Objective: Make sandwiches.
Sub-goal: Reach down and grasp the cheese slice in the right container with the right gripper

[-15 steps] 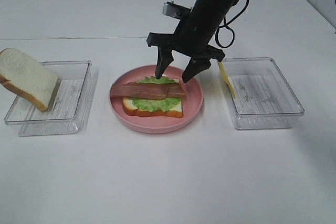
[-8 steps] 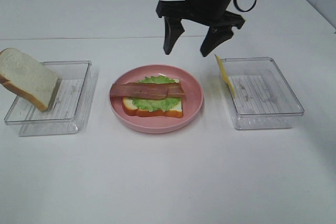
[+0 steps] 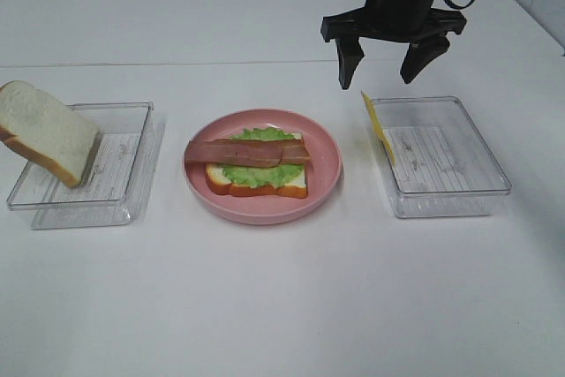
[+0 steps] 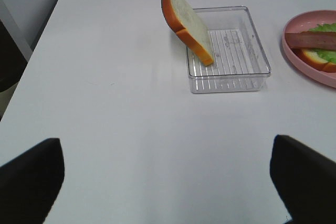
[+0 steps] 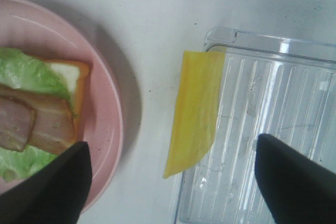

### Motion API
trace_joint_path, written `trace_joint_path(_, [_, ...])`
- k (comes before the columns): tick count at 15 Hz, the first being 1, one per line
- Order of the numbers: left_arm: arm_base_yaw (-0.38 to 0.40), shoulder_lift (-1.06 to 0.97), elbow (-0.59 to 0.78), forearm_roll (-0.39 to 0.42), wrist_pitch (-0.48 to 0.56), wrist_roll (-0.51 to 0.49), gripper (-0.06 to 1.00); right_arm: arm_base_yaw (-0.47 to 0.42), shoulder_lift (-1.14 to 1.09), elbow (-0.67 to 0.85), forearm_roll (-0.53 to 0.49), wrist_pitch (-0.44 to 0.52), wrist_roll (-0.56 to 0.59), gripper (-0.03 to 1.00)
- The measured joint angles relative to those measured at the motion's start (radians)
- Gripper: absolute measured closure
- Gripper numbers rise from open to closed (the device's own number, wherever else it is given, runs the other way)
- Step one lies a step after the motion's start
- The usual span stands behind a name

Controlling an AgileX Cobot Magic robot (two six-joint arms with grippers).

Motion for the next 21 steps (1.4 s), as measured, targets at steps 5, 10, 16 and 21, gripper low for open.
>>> trace_joint_path(5, [0.000, 0.000, 0.000, 0.000, 0.000, 0.000, -0.04, 0.000, 0.088, -0.008, 0.000, -0.010, -0.001, 0.15])
trace_joint_path(10, [0.000, 0.000, 0.000, 0.000, 0.000, 0.000, -0.04, 0.001, 0.118, -0.011, -0.036, -0.032, 0.003, 0.22])
trace_joint_path(16, [0.000, 0.000, 0.000, 0.000, 0.000, 0.000, -0.04, 0.001, 0.118, -0.011, -0.050, -0.020, 0.003, 0.53])
trace_joint_path(21, [0.000, 0.000, 0.000, 0.000, 0.000, 0.000, -0.04, 0.001, 0.118, -0.011, -0.095, -0.008, 0.003, 0.94])
